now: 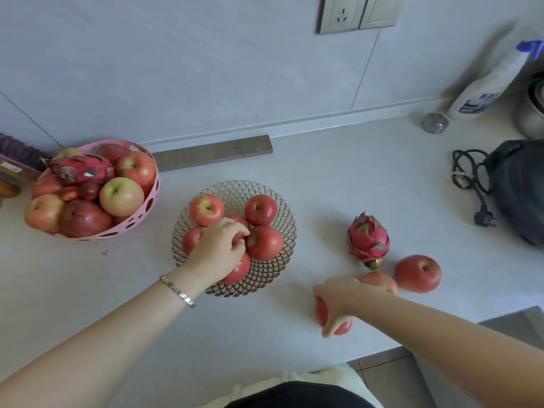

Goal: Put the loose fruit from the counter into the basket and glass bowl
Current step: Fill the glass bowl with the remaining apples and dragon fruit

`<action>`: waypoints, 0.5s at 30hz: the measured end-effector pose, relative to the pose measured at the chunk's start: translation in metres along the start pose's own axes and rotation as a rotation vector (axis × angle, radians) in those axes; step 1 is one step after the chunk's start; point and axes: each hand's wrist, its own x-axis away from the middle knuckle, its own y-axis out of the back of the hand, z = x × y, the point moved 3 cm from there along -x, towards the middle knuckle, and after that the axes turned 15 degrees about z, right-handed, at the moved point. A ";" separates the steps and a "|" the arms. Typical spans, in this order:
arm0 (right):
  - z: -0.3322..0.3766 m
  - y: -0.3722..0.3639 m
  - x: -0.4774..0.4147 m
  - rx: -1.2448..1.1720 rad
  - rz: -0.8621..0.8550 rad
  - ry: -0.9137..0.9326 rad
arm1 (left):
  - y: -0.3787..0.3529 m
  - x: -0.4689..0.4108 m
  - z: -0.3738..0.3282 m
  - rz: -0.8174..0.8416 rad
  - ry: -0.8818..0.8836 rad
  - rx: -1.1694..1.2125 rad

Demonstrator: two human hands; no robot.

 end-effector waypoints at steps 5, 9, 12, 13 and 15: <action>-0.016 0.025 0.014 -0.347 -0.123 0.092 | 0.002 0.005 0.007 -0.026 0.026 0.022; -0.023 0.077 0.036 -0.616 -0.302 0.246 | 0.009 0.004 0.020 -0.067 0.070 0.005; -0.013 0.122 0.045 -0.855 -0.436 0.418 | 0.020 -0.004 0.031 -0.126 0.126 -0.002; -0.008 0.136 0.043 -0.941 -0.462 0.461 | 0.023 -0.008 0.034 -0.133 0.142 -0.029; 0.004 0.161 0.034 -1.063 -0.501 0.508 | 0.025 -0.018 0.038 -0.110 0.178 -0.101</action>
